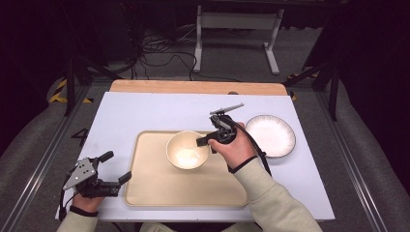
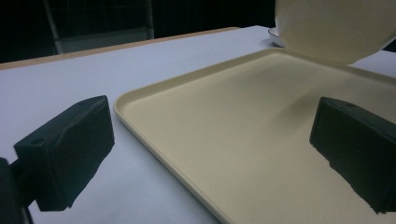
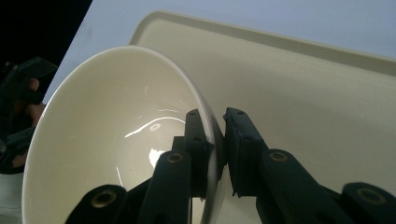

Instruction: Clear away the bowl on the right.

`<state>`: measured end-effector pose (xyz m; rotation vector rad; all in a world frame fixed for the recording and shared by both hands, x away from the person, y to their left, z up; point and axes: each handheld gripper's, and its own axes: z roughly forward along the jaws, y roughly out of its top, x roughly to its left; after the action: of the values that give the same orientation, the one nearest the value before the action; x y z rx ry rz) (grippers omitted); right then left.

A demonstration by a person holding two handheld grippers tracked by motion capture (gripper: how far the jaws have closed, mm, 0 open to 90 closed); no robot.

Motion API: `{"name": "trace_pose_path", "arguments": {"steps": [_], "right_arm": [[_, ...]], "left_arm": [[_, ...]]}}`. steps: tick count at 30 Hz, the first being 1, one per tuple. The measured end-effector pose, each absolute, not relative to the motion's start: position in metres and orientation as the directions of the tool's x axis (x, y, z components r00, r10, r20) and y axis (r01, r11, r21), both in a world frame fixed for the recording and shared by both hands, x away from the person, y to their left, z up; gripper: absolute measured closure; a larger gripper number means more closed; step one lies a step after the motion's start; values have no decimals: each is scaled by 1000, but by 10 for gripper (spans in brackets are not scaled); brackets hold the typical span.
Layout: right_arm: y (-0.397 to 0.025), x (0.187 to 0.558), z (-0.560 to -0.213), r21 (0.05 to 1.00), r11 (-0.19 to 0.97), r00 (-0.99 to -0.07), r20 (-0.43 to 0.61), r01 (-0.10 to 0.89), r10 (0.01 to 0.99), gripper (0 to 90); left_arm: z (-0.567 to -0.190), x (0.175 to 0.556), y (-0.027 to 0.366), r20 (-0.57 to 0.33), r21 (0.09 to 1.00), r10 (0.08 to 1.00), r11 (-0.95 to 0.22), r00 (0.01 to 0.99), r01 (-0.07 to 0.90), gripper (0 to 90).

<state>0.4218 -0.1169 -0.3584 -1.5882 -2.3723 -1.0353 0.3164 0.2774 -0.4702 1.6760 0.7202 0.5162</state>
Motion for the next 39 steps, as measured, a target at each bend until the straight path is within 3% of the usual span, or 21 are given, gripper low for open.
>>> {"name": "trace_pose_path", "arguments": {"steps": [14, 39], "right_arm": [[-109, 426, -387, 449, 252, -448, 409, 857, 795, 797], [-109, 429, -408, 419, 268, -439, 393, 868, 808, 795]], "left_arm": [[-470, 316, 277, -42, 974, 700, -129, 712, 184, 4], [-470, 316, 277, -42, 974, 701, -129, 712, 185, 4]]}}
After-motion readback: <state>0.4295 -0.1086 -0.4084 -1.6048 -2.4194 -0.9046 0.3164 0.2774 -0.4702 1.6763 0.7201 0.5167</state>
